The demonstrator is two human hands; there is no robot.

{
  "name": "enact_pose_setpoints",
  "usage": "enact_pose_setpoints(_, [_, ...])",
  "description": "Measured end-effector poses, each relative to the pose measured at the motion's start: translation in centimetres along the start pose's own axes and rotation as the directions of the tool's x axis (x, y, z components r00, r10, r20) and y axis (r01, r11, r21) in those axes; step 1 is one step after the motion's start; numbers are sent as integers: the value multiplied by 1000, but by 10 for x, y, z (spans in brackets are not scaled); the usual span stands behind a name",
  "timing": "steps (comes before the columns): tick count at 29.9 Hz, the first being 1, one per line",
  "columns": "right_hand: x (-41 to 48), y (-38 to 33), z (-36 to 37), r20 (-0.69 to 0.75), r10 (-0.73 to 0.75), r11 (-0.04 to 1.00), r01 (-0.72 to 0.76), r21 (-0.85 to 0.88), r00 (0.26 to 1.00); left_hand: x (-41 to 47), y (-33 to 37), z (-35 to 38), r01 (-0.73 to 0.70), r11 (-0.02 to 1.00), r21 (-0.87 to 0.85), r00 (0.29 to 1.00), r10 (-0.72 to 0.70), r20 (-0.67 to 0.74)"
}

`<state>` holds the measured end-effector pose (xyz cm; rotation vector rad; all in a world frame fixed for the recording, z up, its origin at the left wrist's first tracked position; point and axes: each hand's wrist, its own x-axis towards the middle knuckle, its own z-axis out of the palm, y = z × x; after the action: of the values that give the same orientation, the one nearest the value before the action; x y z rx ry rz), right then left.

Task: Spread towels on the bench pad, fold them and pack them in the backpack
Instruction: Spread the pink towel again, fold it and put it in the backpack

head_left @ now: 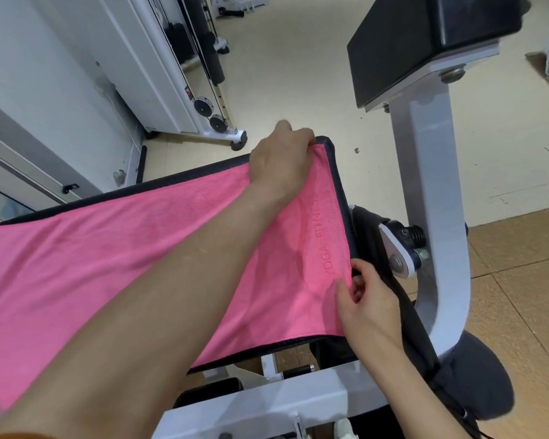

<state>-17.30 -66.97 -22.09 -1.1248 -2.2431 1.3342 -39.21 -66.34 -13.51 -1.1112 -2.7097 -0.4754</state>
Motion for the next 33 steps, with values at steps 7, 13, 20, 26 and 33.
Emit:
enact_pose_setpoints(7, [-14,-34,-2,144,-256,915,191,357,956,-30,-18,-39,436,446,-782,880,-395,265])
enact_pose_setpoints(13, [-40,-85,39,326,-535,838,441,321,779,-77,-94,-100,535,276,-799,822,-388,417])
enact_pose_setpoints(20, [-78,-146,120,600,-597,791,516,328,534,-138,-207,-160,444,344,-827,793,-580,185])
enact_pose_setpoints(26, [-105,-194,197,676,-600,761,567,316,428,-175,-302,-186,481,429,-765,725,-685,72])
enact_pose_setpoints(33, [-119,-231,267,732,-590,707,655,266,340,-192,-387,-185,580,542,-609,668,-743,-25])
